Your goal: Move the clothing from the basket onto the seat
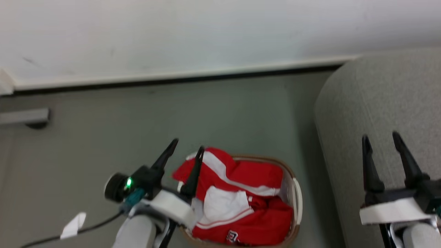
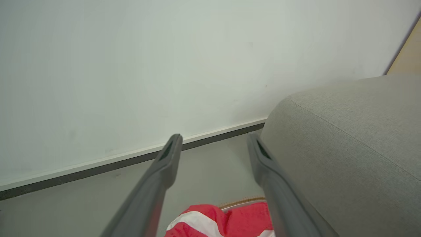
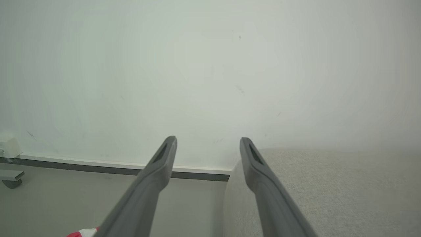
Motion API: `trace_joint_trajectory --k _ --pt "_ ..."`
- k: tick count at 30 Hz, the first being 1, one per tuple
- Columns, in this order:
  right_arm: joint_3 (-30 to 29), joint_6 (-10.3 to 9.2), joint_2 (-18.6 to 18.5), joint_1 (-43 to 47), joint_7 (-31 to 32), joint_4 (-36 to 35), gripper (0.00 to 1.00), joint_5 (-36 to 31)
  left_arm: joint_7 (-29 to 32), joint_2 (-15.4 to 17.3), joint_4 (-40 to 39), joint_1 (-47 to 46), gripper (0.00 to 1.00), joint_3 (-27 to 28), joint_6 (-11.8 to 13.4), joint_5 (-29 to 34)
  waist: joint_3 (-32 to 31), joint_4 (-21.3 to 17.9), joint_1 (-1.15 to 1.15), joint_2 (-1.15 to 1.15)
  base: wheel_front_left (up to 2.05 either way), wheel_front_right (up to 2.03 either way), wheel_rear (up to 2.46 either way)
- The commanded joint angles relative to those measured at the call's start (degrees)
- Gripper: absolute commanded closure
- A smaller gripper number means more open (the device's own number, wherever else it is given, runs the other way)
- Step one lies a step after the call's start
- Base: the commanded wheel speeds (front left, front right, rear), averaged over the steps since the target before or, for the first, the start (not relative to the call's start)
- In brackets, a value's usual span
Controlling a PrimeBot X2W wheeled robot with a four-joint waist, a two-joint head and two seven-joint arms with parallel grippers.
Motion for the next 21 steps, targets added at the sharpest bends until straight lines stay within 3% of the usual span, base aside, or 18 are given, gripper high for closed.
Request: trace_joint_trajectory --k 1,11,21 --pt "0.70 -0.12 0.16 -2.72 0.03 -0.96 0.00 0.34 -0.05 0.38 0.85 -2.75 0.00 -0.59 -0.32 0.81 9.06 -2.81 -0.01 0.00 0.00 0.00 0.00" --pt "2.71 -0.12 0.61 -14.58 0.03 -4.02 0.00 0.84 -0.05 0.60 7.51 -15.39 0.00 -7.01 -1.66 3.68 22.70 -5.52 -0.01 0.00 0.00 0.00 0.00" --pt "4.13 -0.12 0.70 -21.81 0.02 -5.21 0.00 1.75 -0.02 0.45 18.66 -23.39 0.00 -14.73 -2.20 2.33 29.82 -7.18 -0.01 0.00 0.00 0.00 0.00"
